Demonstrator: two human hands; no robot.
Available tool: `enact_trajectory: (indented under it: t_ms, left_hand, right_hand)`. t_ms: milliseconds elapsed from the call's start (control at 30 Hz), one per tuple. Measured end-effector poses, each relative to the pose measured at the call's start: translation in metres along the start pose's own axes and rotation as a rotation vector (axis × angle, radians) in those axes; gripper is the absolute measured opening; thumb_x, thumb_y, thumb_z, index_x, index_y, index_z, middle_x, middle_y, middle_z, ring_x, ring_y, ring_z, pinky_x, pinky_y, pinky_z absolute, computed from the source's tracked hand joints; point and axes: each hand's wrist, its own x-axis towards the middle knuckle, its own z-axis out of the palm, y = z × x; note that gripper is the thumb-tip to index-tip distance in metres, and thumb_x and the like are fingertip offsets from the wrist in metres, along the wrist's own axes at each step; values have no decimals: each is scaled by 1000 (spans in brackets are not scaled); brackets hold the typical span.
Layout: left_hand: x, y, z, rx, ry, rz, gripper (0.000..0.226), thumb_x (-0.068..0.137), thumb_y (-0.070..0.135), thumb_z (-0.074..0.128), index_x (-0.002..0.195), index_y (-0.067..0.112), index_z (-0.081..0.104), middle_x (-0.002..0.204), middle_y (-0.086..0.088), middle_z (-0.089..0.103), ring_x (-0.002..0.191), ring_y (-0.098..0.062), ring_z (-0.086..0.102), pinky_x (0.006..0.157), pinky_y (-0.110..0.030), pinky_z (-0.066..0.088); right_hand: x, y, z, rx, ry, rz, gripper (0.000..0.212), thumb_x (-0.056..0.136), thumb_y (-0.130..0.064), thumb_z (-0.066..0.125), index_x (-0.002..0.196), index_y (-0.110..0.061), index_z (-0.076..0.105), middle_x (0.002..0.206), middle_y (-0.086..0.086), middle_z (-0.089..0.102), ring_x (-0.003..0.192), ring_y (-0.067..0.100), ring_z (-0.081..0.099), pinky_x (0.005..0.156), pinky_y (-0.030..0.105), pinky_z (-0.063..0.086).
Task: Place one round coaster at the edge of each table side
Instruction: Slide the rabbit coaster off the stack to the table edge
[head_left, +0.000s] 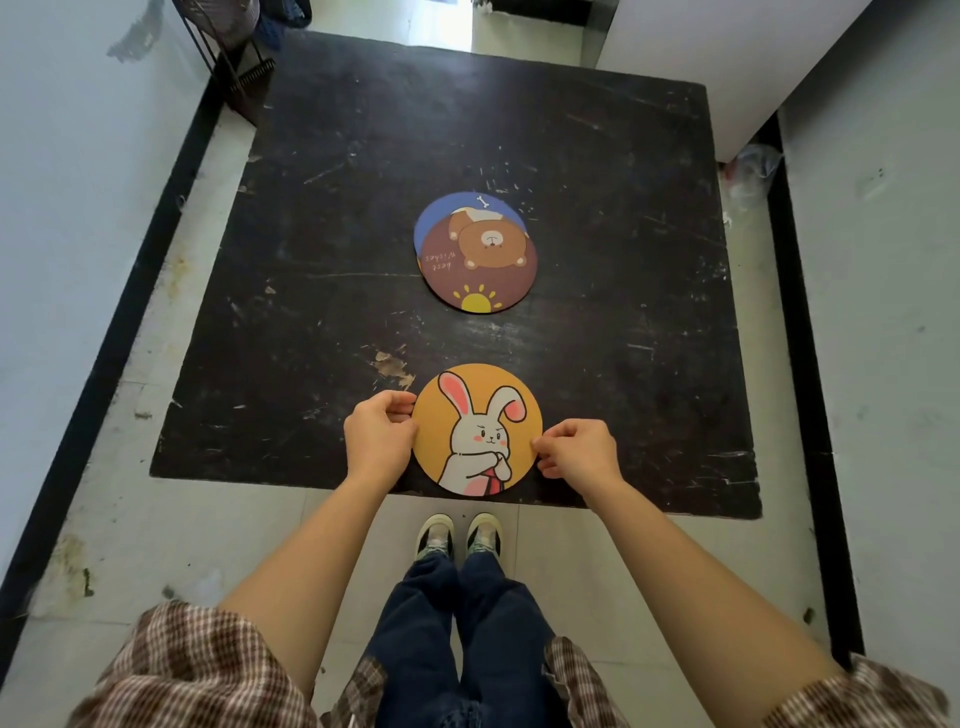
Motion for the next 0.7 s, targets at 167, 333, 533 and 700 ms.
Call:
enact_trajectory:
  t_ms: [167,333,533,700]
  left_hand:
    - [0,0,1,26,0,10,25,83,6,65,107,9,66,98,-6,69,83,-12,60,72,-22,47]
    - [1,0,1,38,0,16,24,84,6,64,107,9,66,98,-6,69,84,-12,60,73,-24,48]
    - [0,0,2,52,3,21,22,84,7,64,105,10,66,97,-6,68,84,-13,60,73,-23,47]
    - [3,-1,5,78,5,24,20,85,8,63,104,10,66,99,-7,68,85,-14,60,74,-26,47]
  right_hand:
    - [-1,0,1,-28,15,-7,11,81,-11,72,70,-12,67,73,7,69,63,17,69,52,24,55]
    - [1,1,2,-64,24,-8,15,81,-11,71,68,-13,66,70,7,68,63,17,68,55,26,57]
    - [4,5,4,-106,30,-33,14,79,-12,71,67,-13,66,66,6,68,60,16,68,60,31,59]
    - [6,10,7,-176,76,-73,14,78,-18,73,70,-17,61,76,6,68,74,22,66,69,39,58]
